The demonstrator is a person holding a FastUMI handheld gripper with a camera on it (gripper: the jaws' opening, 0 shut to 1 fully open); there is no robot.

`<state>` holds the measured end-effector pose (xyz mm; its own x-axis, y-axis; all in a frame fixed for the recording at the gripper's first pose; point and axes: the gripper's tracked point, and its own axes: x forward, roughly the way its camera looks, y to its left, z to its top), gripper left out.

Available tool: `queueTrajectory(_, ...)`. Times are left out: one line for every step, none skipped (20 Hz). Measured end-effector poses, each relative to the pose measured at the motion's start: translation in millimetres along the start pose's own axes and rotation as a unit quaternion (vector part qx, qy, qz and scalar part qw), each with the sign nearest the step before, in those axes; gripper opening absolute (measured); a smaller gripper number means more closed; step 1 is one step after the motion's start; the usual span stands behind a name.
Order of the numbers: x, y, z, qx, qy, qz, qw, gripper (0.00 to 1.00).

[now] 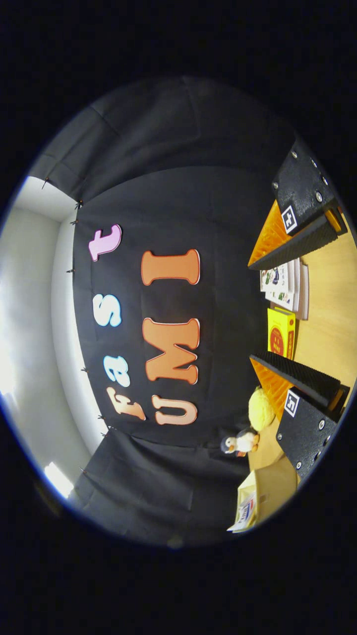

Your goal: Open the storage box then place both shoes into the box .Put the left shoe in first, then the right shoe, with the right side of both shoes facing outward in a uniform manner.

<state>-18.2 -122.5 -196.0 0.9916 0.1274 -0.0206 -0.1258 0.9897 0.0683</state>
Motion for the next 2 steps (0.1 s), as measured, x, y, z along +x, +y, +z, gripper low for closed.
queueTrajectory(-5.3, 9.8, 3.0, 0.003, 0.002, 0.003, 1.000, 0.98)
queueTrajectory(-9.0, 14.3, 4.9, -0.001, 0.004, 0.001, 1.000, 0.98)
